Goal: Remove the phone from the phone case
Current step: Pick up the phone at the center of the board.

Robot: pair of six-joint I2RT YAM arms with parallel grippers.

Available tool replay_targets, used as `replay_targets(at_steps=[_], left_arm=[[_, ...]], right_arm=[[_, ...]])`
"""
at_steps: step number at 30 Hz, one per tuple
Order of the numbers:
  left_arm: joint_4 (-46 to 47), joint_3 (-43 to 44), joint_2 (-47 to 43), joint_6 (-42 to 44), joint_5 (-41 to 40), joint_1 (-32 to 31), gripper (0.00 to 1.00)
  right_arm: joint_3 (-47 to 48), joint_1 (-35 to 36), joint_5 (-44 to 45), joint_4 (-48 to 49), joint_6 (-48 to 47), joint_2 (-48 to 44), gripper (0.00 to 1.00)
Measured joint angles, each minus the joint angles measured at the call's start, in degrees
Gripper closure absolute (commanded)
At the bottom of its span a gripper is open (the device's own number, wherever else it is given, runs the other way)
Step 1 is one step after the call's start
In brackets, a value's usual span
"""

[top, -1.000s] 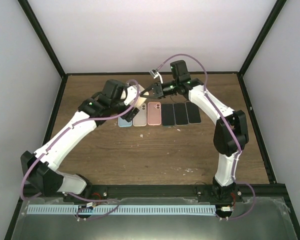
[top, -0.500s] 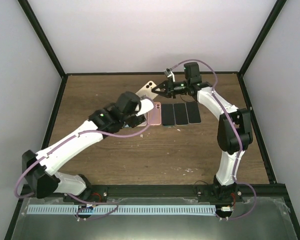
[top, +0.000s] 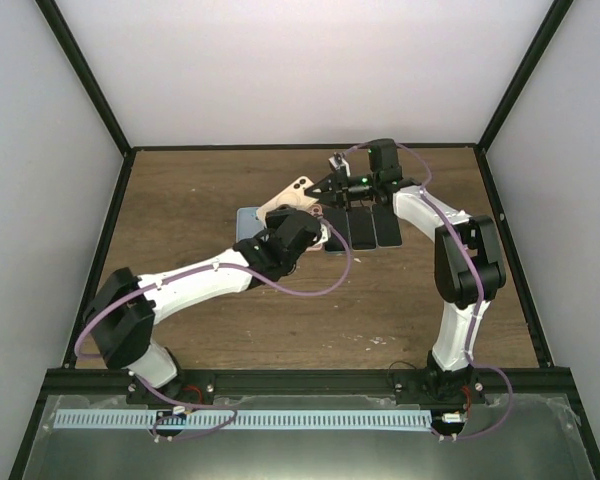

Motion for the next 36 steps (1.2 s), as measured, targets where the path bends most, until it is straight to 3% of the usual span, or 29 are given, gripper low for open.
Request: replay_targets(at_steps=[7, 12, 14, 20, 24, 28, 31, 36], left_arm=[[15.1, -4.3, 1.6, 9.7, -7.0, -0.2, 0.88], [22.3, -6.8, 2.4, 15.0, -8.9, -0.4, 1.0], [24.3, -7.3, 2.6, 16.7, -9.4, -0.4, 1.0], [27.1, -7.9, 2.6, 20.3, -9.6, -0.3, 1.0], [21.9, -6.2, 1.7, 16.7, -7.9, 0.5, 1.0], [9.3, -1.0, 0.9, 8.2, -3.7, 2.2, 1.0], [2.2, 2.0, -0.8, 2.1, 0.2, 4.3, 1.0], [-10.3, 8.7, -3.4, -10.0, 9.7, 9.0, 1.0]], right_arm=[[-0.6, -0.4, 0.2, 0.9, 4.7, 0.0, 0.99], [-1.4, -0.5, 0.2, 2.6, 6.5, 0.0, 0.98], [-1.8, -0.5, 0.3, 3.2, 6.9, 0.0, 0.96], [-2.3, -0.7, -1.0, 4.5, 7.1, 0.0, 0.62], [-2.3, -0.7, -2.4, 3.8, 4.5, 0.0, 0.3], [-0.2, -1.0, -3.4, 2.0, 0.5, -0.1, 0.09], [1.6, -1.8, -3.7, 0.3, -2.4, -0.3, 0.02], [3.5, -4.4, -3.8, -4.1, -9.0, -0.9, 0.0]])
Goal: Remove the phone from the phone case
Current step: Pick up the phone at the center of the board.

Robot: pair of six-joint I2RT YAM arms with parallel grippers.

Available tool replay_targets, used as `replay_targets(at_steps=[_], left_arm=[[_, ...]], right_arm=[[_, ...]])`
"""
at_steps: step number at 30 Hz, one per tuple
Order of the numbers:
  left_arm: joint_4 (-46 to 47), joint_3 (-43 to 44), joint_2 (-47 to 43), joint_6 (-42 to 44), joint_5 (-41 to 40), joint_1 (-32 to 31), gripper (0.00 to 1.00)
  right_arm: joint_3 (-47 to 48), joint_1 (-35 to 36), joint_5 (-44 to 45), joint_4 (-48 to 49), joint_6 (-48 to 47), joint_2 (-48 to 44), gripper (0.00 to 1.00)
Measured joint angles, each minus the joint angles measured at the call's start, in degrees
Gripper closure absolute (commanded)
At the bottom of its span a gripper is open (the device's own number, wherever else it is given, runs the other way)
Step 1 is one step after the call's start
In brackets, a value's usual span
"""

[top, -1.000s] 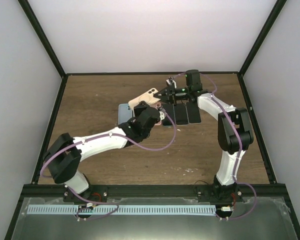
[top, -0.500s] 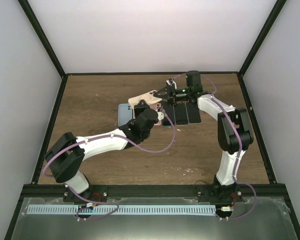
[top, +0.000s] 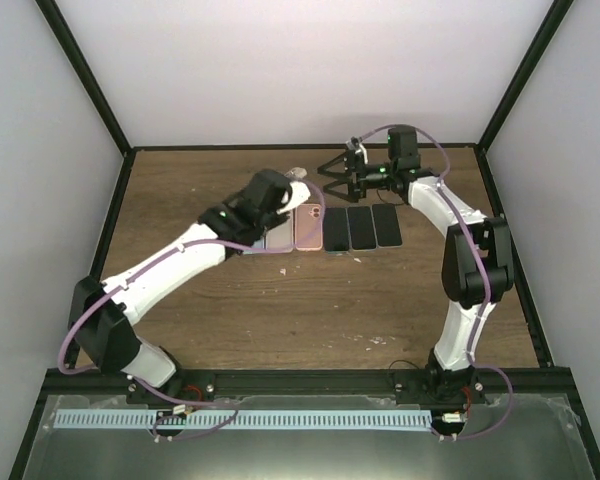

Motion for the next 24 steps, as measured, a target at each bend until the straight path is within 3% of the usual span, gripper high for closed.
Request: replay_targets(at_steps=[5, 10, 17, 24], left_arm=[[-9.4, 7.9, -0.7, -13.6, 15.5, 8.1, 1.0], [-11.7, 8.4, -4.3, -26.4, 35.3, 18.8, 1.0], [-2.3, 2.8, -11.0, -45.1, 66.3, 29.9, 1.0], [19.0, -6.4, -11.3, -63.3, 88.7, 32.3, 1.0]], right_arm=[[3.8, -2.1, 0.3, -5.8, -9.2, -0.5, 0.0], [8.6, -2.6, 2.3, -11.9, -20.4, -3.4, 0.0], [10.8, -2.5, 3.1, -13.5, -29.4, -10.6, 0.0], [8.4, -2.3, -2.3, -4.2, -23.6, -11.8, 0.0]])
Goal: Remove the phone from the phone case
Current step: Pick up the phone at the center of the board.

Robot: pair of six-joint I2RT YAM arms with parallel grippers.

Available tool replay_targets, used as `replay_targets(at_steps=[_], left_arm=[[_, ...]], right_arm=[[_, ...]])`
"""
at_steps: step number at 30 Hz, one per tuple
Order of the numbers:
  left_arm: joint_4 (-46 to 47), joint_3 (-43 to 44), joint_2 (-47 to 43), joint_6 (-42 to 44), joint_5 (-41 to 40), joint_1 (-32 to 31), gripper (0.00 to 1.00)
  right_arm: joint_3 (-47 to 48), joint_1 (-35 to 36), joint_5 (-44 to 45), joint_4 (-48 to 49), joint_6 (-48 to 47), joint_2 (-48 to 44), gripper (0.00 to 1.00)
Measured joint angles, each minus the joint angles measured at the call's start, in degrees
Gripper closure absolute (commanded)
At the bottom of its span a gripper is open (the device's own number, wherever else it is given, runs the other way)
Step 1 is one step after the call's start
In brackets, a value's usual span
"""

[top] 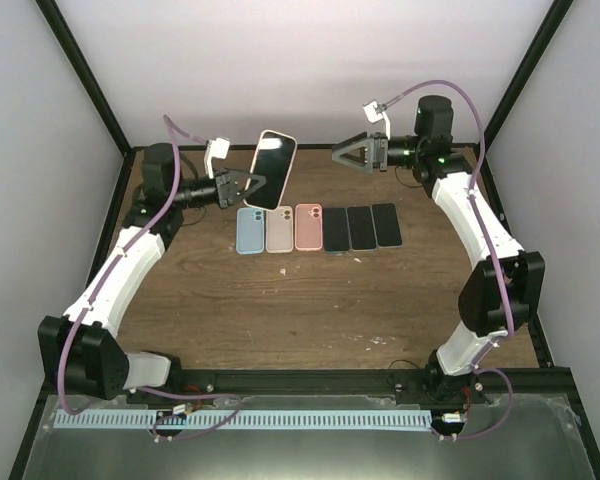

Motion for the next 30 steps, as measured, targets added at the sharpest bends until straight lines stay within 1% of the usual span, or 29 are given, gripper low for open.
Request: replay_targets(at_steps=[1, 3, 5, 8, 12, 19, 21, 24, 27, 30], left_arm=[[2.6, -1.1, 0.0, -2.3, 1.9, 0.0, 1.0], [11.3, -4.3, -0.5, -8.7, 6.1, -0.1, 1.0], [18.6, -6.3, -0.9, -14.2, 8.9, -0.1, 1.0], [25.8, -7.3, -1.3, -19.4, 11.5, -0.1, 1.0], [31.3, -7.5, -1.9, -22.9, 13.5, -0.1, 1.0], [34.9, -9.2, -2.7, -25.0, 15.0, -1.0, 1.0], [34.8, -9.8, -2.8, -25.0, 15.1, -1.3, 1.0], [34.5, -10.2, -2.8, -24.8, 15.3, -1.6, 1.0], [34.0, -10.2, -2.8, -24.2, 15.3, -2.0, 1.0], [33.3, -10.2, -2.9, -23.4, 15.3, -2.6, 1.0]], right_arm=[[-1.4, 0.3, -0.3, 2.1, 1.6, -0.6, 0.0], [-3.8, 1.0, -0.7, 5.2, 4.1, -2.3, 0.0], [-4.3, 2.5, -0.9, 6.7, 5.2, -3.6, 0.0], [-4.0, 5.8, -0.9, 7.8, 6.1, -5.2, 0.01], [-3.2, 8.9, -0.5, 9.1, 8.5, -5.4, 0.07], [-3.1, 9.9, 1.2, 10.2, 11.7, -4.6, 0.25], [-3.1, 10.4, 1.6, 10.4, 12.2, -4.5, 0.3], [-2.9, 11.3, 1.9, 10.6, 12.7, -4.5, 0.35], [-2.6, 12.0, 2.1, 11.0, 12.9, -4.5, 0.44], [-2.5, 12.4, 2.3, 11.3, 13.2, -4.5, 0.51]])
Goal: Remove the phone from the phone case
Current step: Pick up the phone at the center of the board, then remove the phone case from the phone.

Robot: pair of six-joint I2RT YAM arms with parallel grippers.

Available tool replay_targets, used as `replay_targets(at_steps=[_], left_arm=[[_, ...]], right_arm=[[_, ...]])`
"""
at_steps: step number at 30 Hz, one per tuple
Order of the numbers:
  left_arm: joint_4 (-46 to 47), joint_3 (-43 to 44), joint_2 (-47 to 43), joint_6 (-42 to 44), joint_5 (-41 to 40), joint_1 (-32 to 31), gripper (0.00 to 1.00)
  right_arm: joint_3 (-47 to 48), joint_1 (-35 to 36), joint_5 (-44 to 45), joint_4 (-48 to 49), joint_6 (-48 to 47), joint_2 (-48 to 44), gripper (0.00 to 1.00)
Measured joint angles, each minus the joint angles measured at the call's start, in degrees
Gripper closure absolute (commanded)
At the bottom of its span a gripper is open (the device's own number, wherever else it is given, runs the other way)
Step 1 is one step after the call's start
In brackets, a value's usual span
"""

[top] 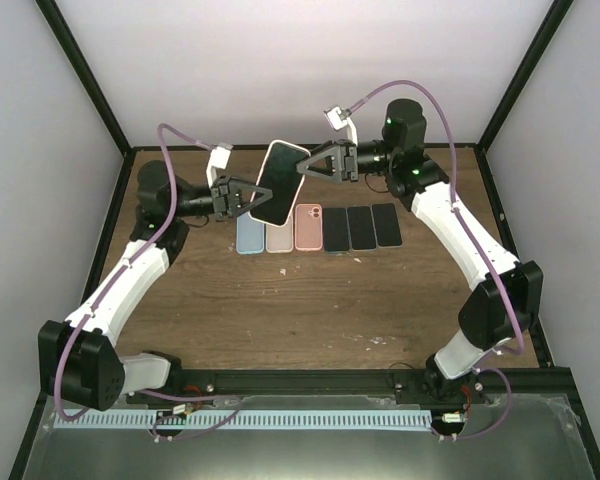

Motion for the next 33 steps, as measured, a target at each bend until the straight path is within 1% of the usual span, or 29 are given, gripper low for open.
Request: replay_targets(at_steps=[3, 7, 12, 16, 18, 19, 22, 24, 25, 29, 33], left_arm=[[-1.5, 0.0, 0.0, 1.2, 0.0, -0.6, 1.0], [-3.7, 0.0, 0.0, 3.0, 0.0, -1.0, 1.0], [-6.8, 0.2, 0.0, 5.2, -0.3, -1.3, 1.0], [-9.6, 1.5, 0.0, 7.5, -0.4, -1.5, 1.0], [-11.3, 2.1, 0.0, 8.4, -0.6, -1.5, 0.99], [-12.1, 2.2, 0.0, 8.8, -0.7, -1.6, 0.94], [-14.8, 2.8, 0.0, 10.7, -1.1, -1.6, 0.74], [-17.0, 3.3, 0.0, 12.5, -1.3, -1.4, 0.64], [-18.0, 3.5, 0.0, 13.7, -1.5, -1.3, 0.62], [-22.1, 3.6, -1.0, 17.2, -1.2, 1.0, 0.57], [-26.2, 2.2, -4.1, 20.8, -0.7, 3.5, 0.56]], right_arm=[[0.0, 0.2, 0.1, 0.2, 0.3, 0.1, 0.6], [0.1, 0.4, 0.2, 0.5, 1.1, 0.3, 0.64], [0.1, 0.6, 0.2, 0.6, 1.0, 0.3, 0.79], [0.1, 0.7, 0.1, 0.3, 0.9, 0.5, 0.96], [0.1, 0.6, 0.3, 0.1, 0.5, 0.6, 0.99], [0.1, 0.6, 0.4, -0.3, 0.2, 0.6, 0.99], [0.4, 0.6, 0.4, -1.8, -1.1, 0.9, 0.99], [1.0, 0.6, 0.1, -2.8, -1.8, 1.3, 0.99], [1.0, 0.6, -0.4, -3.4, -1.8, 1.4, 0.99], [1.0, -0.2, -1.5, -4.1, -1.5, 1.4, 0.99], [0.9, -1.7, -3.0, -2.6, 0.7, 1.4, 0.99]])
